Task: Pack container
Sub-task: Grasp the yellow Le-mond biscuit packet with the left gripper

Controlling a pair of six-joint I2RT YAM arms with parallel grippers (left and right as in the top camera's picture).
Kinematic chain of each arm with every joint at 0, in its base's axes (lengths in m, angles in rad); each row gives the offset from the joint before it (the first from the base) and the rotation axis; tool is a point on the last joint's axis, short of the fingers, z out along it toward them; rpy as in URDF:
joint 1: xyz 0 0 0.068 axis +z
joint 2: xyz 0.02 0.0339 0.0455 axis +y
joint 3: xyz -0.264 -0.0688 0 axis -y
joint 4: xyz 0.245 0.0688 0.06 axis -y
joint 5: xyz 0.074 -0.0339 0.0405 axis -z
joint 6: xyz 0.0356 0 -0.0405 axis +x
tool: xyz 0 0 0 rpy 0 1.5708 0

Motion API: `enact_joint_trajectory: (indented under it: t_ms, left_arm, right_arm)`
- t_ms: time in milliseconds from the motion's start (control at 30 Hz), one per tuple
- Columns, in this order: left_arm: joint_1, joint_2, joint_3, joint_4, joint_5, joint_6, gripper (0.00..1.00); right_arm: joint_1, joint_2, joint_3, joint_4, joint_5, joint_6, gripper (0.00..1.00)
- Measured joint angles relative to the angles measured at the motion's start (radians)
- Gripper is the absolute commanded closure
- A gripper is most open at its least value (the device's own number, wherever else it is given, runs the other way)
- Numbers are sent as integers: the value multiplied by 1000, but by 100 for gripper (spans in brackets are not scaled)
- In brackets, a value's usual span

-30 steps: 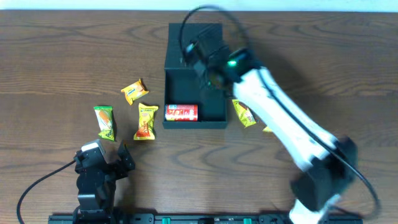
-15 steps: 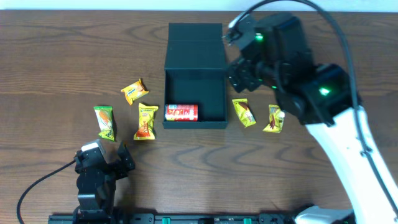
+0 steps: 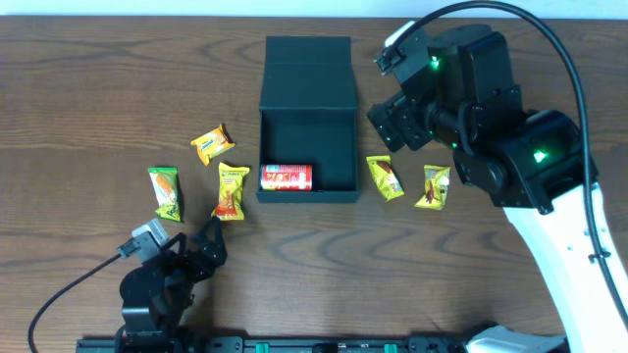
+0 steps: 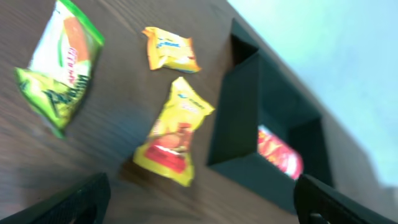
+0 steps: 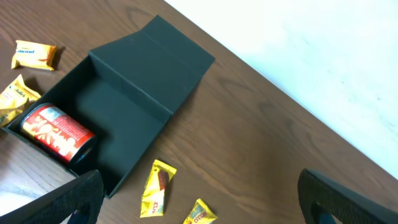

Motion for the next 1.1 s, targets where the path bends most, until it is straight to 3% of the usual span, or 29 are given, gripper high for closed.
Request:
enact_joint_trajectory:
  t_ms: [233,400,733,900,1100]
  left_arm:
    - [0,39,-2,87,29,-37,4]
    - [0,253,87,79,1,48,4]
    - [0,1000,618,-39,-103,221,4]
    - [-1,1394,921,-212,-118,234,4]
    - [-2,1693,1185,-336,-121,240,4]
  right_arm:
    - [0,0,0,18,31,0,1]
    - [-10,0,0,36,41,0,1]
    - [-61,0,0,13,46,0,1]
    - [-68,0,0,10,47,0,1]
    - [-76,0,0,10,46,0,1]
